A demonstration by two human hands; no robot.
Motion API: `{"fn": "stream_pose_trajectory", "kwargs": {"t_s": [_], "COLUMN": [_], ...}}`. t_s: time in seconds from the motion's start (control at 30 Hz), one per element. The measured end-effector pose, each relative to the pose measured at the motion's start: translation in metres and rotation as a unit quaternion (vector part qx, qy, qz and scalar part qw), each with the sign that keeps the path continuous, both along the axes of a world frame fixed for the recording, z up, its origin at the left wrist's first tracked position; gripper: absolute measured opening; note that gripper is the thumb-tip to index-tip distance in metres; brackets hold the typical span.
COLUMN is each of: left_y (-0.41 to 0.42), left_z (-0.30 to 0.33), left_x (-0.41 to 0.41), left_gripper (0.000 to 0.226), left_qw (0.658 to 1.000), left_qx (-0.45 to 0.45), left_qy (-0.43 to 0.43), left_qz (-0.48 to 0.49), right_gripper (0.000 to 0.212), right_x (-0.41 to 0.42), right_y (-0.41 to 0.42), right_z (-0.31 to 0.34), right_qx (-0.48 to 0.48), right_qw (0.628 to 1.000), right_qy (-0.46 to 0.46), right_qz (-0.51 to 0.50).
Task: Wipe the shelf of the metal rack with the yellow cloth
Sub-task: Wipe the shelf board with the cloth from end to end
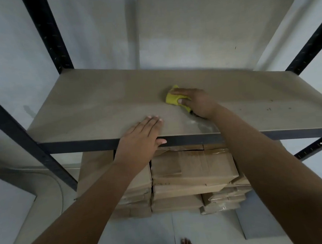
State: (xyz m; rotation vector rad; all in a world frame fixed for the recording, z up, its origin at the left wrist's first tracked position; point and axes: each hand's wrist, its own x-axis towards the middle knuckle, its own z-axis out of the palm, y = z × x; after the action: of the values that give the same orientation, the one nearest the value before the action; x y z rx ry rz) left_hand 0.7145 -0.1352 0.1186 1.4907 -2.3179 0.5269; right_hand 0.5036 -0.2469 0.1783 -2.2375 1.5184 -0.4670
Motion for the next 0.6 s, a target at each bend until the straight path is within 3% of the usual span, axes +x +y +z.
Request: {"fn": "stream_pose_trajectory", "kwargs": {"t_s": [0.13, 0.33, 0.47, 0.53, 0.6], "left_y": [0.002, 0.001, 0.005, 0.011, 0.018], "left_z": [0.001, 0.001, 0.0, -0.006, -0.014], "left_x": [0.001, 0.001, 0.0, 0.003, 0.014], "left_gripper": [0.057, 0.057, 0.053, 0.048, 0.046], "left_qw": [1.0, 1.0, 1.0, 1.0, 1.0], "left_qx": [0.001, 0.015, 0.019, 0.008, 0.001], "left_qy": [0.007, 0.009, -0.004, -0.012, -0.01], "left_qz": [-0.006, 0.005, 0.006, 0.006, 0.009], "right_gripper": [0.03, 0.031, 0.027, 0.031, 0.036], "right_x": [-0.006, -0.042, -0.055, -0.059, -0.063], "right_y": [0.044, 0.147, 0.123, 0.097, 0.077], "right_z": [0.006, 0.02, 0.032, 0.03, 0.018], "right_qx": [0.086, 0.155, 0.059, -0.005, -0.034], "right_qw": [0.991, 0.976, 0.955, 0.96, 0.975], "right_qy": [-0.103, -0.152, -0.258, -0.218, -0.08], "right_qz": [0.016, 0.009, -0.136, -0.178, -0.202]}}
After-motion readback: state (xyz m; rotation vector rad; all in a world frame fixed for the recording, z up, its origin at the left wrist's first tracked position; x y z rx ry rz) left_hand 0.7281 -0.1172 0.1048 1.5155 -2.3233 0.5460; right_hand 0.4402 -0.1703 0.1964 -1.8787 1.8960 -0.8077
